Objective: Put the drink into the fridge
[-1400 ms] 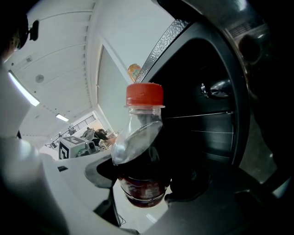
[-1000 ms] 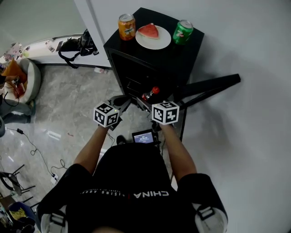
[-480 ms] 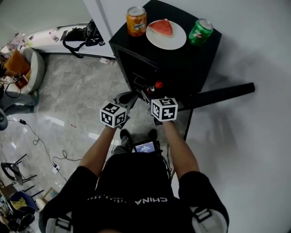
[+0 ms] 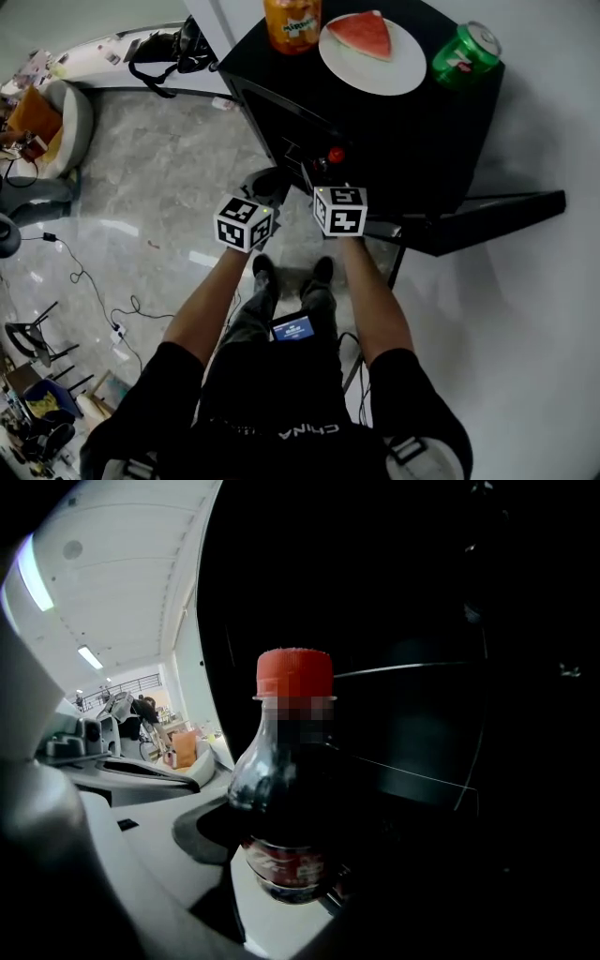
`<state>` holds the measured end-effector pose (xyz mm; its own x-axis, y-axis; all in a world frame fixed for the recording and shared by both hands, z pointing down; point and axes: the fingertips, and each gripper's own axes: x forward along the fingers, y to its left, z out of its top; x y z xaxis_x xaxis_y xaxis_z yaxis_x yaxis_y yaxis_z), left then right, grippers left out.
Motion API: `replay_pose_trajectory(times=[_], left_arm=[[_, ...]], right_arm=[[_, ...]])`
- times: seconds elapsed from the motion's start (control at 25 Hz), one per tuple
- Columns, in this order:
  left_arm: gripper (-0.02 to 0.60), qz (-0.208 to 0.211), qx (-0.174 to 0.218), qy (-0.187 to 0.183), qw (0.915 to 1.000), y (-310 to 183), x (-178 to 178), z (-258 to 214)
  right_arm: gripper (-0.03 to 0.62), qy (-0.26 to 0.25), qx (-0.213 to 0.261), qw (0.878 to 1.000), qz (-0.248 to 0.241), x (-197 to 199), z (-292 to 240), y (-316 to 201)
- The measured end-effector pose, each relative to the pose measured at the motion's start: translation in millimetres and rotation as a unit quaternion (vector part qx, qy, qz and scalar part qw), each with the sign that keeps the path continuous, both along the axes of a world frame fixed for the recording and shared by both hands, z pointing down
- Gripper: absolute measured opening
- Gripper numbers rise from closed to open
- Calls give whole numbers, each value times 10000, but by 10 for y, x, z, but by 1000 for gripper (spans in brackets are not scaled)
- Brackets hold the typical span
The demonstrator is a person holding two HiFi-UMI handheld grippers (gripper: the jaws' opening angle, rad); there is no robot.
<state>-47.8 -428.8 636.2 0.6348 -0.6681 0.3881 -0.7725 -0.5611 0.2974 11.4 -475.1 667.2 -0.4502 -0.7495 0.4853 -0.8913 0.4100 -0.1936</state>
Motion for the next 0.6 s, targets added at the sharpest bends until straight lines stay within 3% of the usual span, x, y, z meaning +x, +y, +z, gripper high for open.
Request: replay_pose_trajectory(times=[0.6], left_arm=[[12, -51, -45, 38, 10000, -447, 49, 542]], right_arm=[[318, 443, 394, 9975, 379, 137, 450, -744]])
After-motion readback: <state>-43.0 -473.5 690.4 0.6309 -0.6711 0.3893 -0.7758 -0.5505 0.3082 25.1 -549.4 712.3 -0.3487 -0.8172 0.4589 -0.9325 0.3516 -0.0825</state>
